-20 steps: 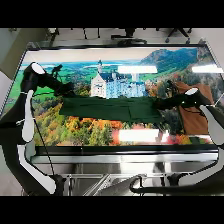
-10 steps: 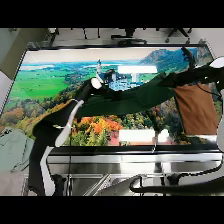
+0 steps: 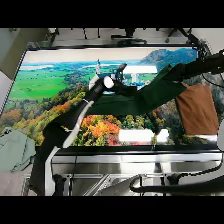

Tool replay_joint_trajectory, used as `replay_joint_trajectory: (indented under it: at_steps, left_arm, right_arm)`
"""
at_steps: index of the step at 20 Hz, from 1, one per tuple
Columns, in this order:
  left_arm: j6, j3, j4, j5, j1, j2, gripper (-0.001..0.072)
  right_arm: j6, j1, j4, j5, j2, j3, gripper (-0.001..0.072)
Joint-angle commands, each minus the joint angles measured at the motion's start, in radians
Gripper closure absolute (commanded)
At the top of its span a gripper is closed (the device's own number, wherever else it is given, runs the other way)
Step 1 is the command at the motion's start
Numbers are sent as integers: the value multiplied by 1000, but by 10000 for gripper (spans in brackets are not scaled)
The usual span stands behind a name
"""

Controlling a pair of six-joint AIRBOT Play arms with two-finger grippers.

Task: Fold the shirts.

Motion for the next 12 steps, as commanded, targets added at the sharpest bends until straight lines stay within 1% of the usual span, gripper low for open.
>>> replay_joint_trajectory:
  at_steps: [1, 3, 6, 9, 11, 12]
  left_arm:
    - [21, 7, -2, -178, 143, 203, 696]
    - [21, 6, -2, -251, 246, 332, 696]
    - [25, 6, -2, -290, 371, 488, 695]
    - [82, -44, -2, -264, 451, 612, 695]
    - [136, -142, -1, -231, 483, 694, 696]
    - [149, -180, -2, -222, 494, 720, 696]
  right_arm:
    - [48, 36, 0, -8, -11, 5, 689]
    - [71, 120, -1, -87, -21, 5, 689]
    - [100, 312, -3, -269, -64, 5, 689]
    - [107, 569, -23, -548, -170, 5, 688]
    - [105, 743, -26, -800, -272, 5, 688]
    - [92, 828, -27, -954, -334, 5, 623]
